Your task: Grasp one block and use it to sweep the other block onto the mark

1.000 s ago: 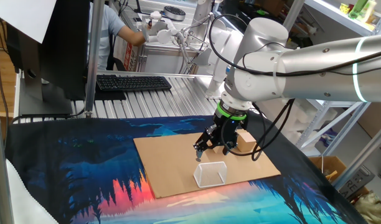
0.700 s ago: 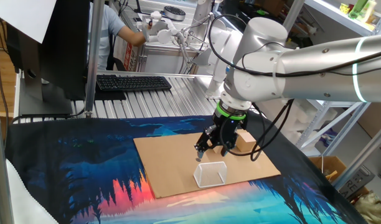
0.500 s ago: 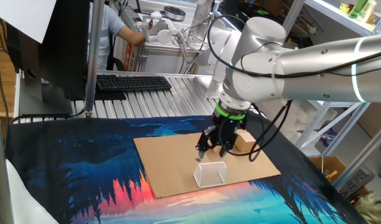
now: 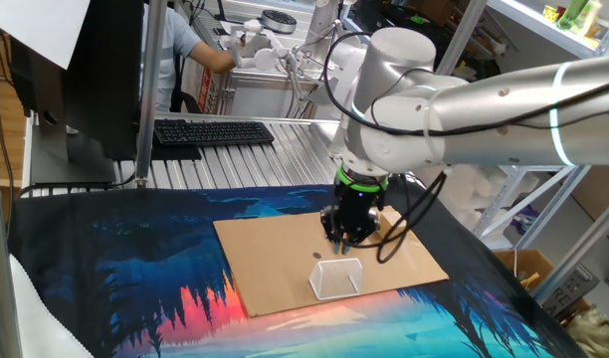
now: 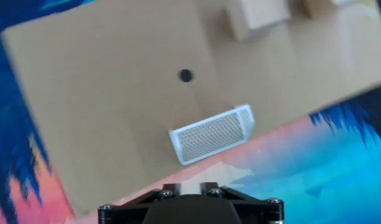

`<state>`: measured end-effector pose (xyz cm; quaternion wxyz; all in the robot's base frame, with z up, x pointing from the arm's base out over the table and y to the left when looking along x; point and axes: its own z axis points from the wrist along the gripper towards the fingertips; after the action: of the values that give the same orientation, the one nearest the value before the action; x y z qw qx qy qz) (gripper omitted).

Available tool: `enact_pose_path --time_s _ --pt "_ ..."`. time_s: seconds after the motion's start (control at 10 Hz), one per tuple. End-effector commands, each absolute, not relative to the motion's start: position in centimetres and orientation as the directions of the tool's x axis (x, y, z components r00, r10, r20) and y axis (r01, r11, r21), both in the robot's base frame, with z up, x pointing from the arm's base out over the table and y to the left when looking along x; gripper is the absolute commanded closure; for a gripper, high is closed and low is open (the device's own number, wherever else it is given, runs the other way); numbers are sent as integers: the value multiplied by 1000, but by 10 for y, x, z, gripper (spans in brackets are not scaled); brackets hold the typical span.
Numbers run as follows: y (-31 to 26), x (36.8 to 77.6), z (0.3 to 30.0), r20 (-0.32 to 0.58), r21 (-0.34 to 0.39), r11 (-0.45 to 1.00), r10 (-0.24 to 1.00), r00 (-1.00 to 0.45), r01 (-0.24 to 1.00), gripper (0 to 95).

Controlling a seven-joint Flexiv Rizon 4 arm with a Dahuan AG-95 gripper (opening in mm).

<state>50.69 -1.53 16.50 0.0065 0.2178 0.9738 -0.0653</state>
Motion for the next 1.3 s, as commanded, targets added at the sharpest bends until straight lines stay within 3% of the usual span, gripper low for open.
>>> enact_pose_path --time_s 0.1,1.3 --pt "-25 511 163 -36 -109 834 541 -840 541 950" --pt "-74 567 183 -30 -59 617 785 -619 785 950"
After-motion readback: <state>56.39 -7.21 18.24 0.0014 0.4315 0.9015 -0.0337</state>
